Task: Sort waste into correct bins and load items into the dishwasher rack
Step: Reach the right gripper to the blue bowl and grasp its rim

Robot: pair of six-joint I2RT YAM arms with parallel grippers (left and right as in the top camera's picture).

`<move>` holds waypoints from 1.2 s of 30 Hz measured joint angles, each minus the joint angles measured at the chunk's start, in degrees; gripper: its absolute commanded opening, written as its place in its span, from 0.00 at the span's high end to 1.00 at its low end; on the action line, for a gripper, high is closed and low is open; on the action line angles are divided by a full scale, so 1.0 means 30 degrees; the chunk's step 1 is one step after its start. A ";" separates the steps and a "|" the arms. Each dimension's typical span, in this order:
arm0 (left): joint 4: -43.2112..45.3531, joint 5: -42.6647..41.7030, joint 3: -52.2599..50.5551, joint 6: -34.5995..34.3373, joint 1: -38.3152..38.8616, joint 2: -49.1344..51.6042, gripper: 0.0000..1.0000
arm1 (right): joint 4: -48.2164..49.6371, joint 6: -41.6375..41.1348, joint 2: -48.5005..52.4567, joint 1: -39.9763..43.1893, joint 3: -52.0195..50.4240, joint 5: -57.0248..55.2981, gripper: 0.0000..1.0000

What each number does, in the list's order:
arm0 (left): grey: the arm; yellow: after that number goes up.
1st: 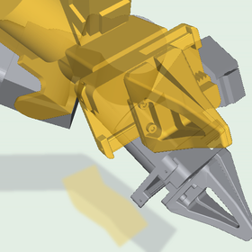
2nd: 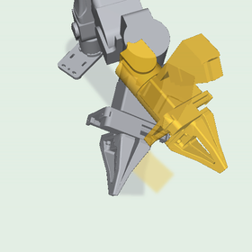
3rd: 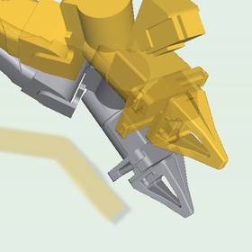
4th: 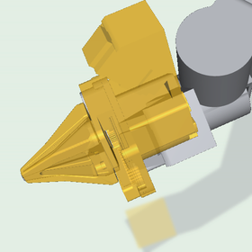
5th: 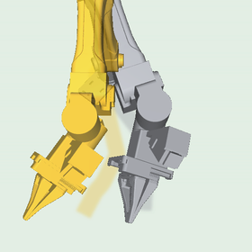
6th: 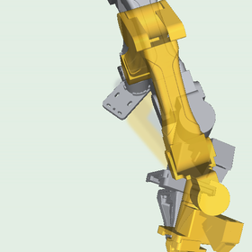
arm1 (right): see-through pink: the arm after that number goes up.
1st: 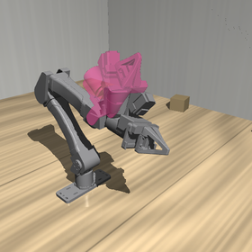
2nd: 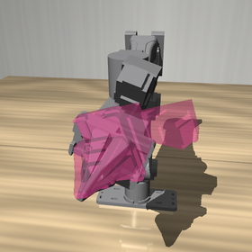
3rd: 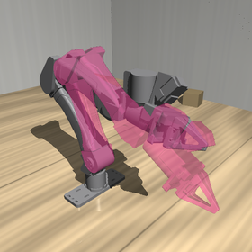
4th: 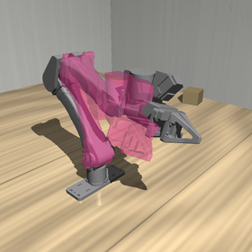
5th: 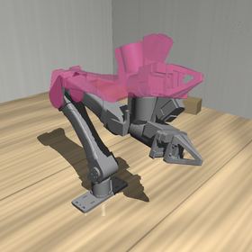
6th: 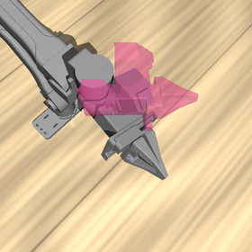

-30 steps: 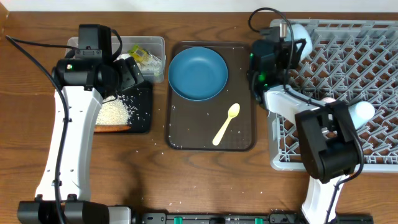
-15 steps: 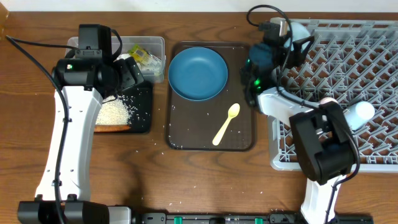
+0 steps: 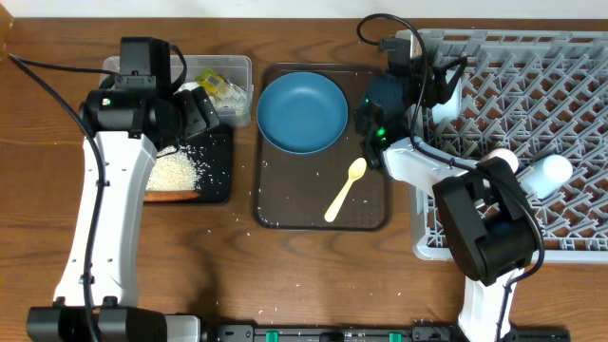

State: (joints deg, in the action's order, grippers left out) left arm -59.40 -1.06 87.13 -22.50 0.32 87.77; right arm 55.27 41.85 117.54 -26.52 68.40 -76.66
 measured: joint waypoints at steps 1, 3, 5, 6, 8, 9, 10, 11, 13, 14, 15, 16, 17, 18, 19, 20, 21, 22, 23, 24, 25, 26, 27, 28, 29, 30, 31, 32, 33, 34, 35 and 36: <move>0.0000 0.0000 0.0000 0.0000 0.0000 0.0000 0.04 | -0.0328 -0.0197 0.0000 -0.0029 0.0000 0.0044 0.20; 0.0000 -0.0007 0.0000 0.0000 0.0000 0.0000 0.04 | -0.1617 -0.0743 0.0000 -0.0146 0.0000 0.0488 0.19; 0.0000 -0.0007 0.0000 0.0000 0.0000 0.0000 0.04 | -0.3483 -0.1603 0.0000 -0.0415 0.0000 0.1654 0.17; 0.0000 -0.0007 0.0000 0.0000 0.0000 0.0000 0.04 | -0.4269 -0.2091 0.0000 -0.0568 0.0000 0.2244 0.17; 0.0007 0.0000 0.0000 0.0000 0.0000 0.0000 0.04 | -0.5945 -0.3388 0.0000 -0.0882 0.0000 0.3614 0.16; 0.0007 0.0000 0.0000 0.0000 0.0000 0.0000 0.04 | -0.6958 -0.4226 0.0000 -0.1042 0.0007 0.4517 0.15; 0.0000 -0.0007 0.0000 0.0000 0.0000 0.0000 0.04 | -0.7927 -0.5042 -0.0015 -0.1137 0.0015 0.5304 0.14; 0.0007 0.0000 0.0000 0.0000 0.0000 0.0000 0.04 | -0.8823 -0.5858 -0.0029 -0.1202 0.0007 0.6025 0.12; 0.0007 0.0000 0.0000 0.0000 0.0000 0.0000 0.04 | -1.1147 -0.7919 -0.0226 -0.1362 -0.0007 0.7847 0.02; -0.0007 0.0000 0.0000 0.0000 0.0000 0.0000 0.04 | -1.2662 -0.9114 -0.0532 -0.1392 -0.0007 0.9173 0.01; 0.0007 0.0000 0.0000 0.0000 0.0000 0.0000 0.04 | -1.3391 -0.9996 -0.0780 -0.1421 -0.0051 0.9938 0.01; -0.0007 0.0000 0.0000 0.0000 0.0000 0.0000 0.04 | -1.4637 -1.1169 -0.1290 -0.1435 -0.0080 1.1242 0.01; 0.0007 0.0000 0.0000 0.0000 0.0000 0.0000 0.04 | -1.5999 -1.2509 -0.2033 -0.1435 -0.0109 1.2743 0.01; 0.0000 0.0000 0.0000 0.0000 0.0000 0.0000 0.04 | -1.6983 -1.3551 -0.2725 -0.1435 -0.0138 1.3930 0.01; 0.0000 -0.0007 0.0000 0.0000 0.0000 0.0000 0.04 | -1.7828 -1.4702 -0.3577 -0.1413 -0.0131 1.5395 0.01; 0.0007 0.0000 0.0000 0.0000 0.0000 0.0000 0.04 | -1.8513 -1.5759 -0.4422 -0.1362 -0.0124 1.6742 0.01; 0.0000 0.0000 0.0000 0.0000 0.0000 0.0000 0.04 | -1.9103 -1.6772 -0.5260 -0.1355 -0.0102 1.8083 0.01; 0.0007 0.0000 0.0000 0.0000 0.0000 0.0000 0.04 | -1.9606 -1.7668 -0.6011 -0.1348 -0.0080 1.9220 0.01; 0.0007 0.0000 0.0000 0.0000 0.0000 0.0000 0.04 | -2.0167 -1.8593 -0.6776 -0.1341 0.0007 2.0451 0.01; 0.0000 0.0000 0.0000 0.0000 0.0000 0.0000 0.04 | -2.0866 -1.9205 -0.7220 -0.1311 0.0153 2.1187 0.01; 0.0007 0.0000 0.0000 0.0000 0.0000 0.0000 0.04 | -2.1770 -1.9970 -0.7643 -0.1268 0.0240 2.1959 0.01; 0.0000 0.0000 0.0000 0.0000 0.0000 0.0000 0.04 | -2.2433 -2.0764 -0.7861 -0.1188 0.0255 2.2469 0.01; 0.0000 0.0000 0.0000 0.0000 0.0000 0.0000 0.04 | -2.2753 -2.1340 -0.7912 -0.1100 0.0255 2.2775 0.01; 0.0000 0.0000 0.0000 0.0000 0.0000 0.0000 0.04 | -2.3001 -2.2214 -0.7868 -0.0984 0.0248 2.3044 0.01; 0.0000 0.0000 0.0000 0.0000 0.0000 0.0000 0.04 | -2.3059 -2.2833 -0.7730 -0.0933 0.0240 2.3139 0.01; 0.0000 0.0000 0.0000 0.0000 0.0000 0.0000 0.04 | -2.3037 -2.3496 -0.7504 -0.0852 0.0211 2.3132 0.02; 0.0000 0.0000 0.0000 0.0000 0.0000 0.0000 0.04 | -2.2972 -2.4094 -0.7227 -0.0831 0.0211 2.3117 0.04; 0.0000 0.0000 0.0000 0.0000 0.0000 0.0000 0.04 | -2.2819 -2.4633 -0.6870 -0.0823 0.0211 2.3059 0.07; 0.0000 0.0000 0.0000 0.0000 0.0000 0.0000 0.04 | -2.2600 -2.5106 -0.6448 -0.0823 0.0211 2.3023 0.09; 0.0007 0.0000 0.0000 0.0000 0.0000 0.0000 0.04 | -2.2316 -2.5558 -0.5960 -0.0823 0.0204 2.3015 0.11; 0.0000 0.0000 0.0000 0.0000 0.0000 0.0000 0.04 | -2.2039 -2.6002 -0.5413 -0.0816 0.0204 2.3044 0.11; 0.0000 0.0000 0.0000 0.0000 0.0000 0.0000 0.04 | -2.1755 -2.6440 -0.4779 -0.0772 0.0204 2.3190 0.14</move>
State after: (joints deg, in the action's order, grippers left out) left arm -59.40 -1.06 87.13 -22.50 0.32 87.77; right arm -10.00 -37.47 103.20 -28.84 69.01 -7.09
